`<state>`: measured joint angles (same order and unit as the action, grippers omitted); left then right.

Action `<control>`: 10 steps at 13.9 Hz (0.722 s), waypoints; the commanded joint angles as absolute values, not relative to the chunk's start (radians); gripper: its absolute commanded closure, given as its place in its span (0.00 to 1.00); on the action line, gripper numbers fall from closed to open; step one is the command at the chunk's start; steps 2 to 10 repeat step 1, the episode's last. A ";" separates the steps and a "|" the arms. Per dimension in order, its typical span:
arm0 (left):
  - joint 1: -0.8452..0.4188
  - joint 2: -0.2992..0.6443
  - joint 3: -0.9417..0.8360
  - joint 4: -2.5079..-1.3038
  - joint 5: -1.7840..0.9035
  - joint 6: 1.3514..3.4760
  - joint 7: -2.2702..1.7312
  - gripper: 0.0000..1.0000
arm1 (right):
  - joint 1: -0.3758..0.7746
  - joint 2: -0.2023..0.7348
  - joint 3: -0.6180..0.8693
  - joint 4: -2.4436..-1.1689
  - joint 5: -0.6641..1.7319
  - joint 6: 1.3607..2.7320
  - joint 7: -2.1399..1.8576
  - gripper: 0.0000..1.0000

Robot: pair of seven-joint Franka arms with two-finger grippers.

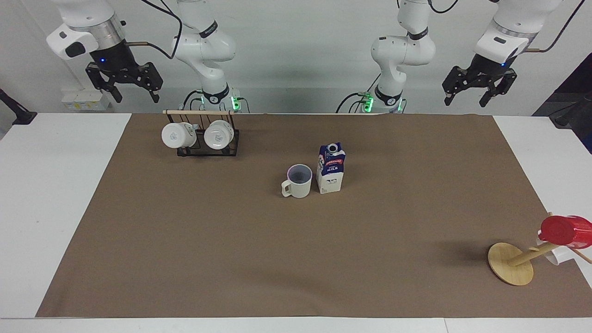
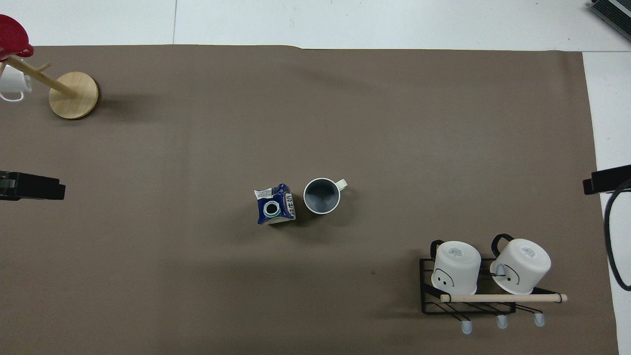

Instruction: Place cup and milk on table

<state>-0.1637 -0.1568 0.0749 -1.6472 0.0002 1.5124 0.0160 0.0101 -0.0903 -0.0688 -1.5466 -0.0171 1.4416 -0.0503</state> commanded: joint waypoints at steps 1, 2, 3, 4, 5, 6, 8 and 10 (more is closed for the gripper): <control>-0.155 -0.144 0.071 -1.614 0.014 1.479 0.032 0.00 | 0.011 -0.103 -0.063 -1.559 -0.029 1.447 -0.015 0.00; -0.155 -0.144 0.071 -1.614 0.014 1.479 0.032 0.00 | 0.011 -0.103 -0.063 -1.559 -0.029 1.447 -0.015 0.00; -0.155 -0.144 0.071 -1.614 0.014 1.479 0.032 0.00 | 0.011 -0.103 -0.063 -1.559 -0.029 1.447 -0.015 0.00; -0.155 -0.144 0.071 -1.614 0.014 1.479 0.032 0.00 | 0.011 -0.103 -0.063 -1.559 -0.029 1.447 -0.015 0.00; -0.155 -0.144 0.071 -1.614 0.014 1.479 0.032 0.00 | 0.011 -0.103 -0.063 -1.559 -0.029 1.447 -0.015 0.00; -0.155 -0.144 0.071 -1.614 0.014 1.479 0.032 0.00 | 0.011 -0.103 -0.063 -1.559 -0.029 1.447 -0.015 0.00; -0.155 -0.144 0.071 -1.614 0.014 1.479 0.032 0.00 | 0.011 -0.103 -0.063 -1.559 -0.029 1.447 -0.015 0.00; -0.155 -0.144 0.071 -1.614 0.014 1.479 0.032 0.00 | 0.011 -0.103 -0.063 -1.559 -0.029 1.447 -0.015 0.00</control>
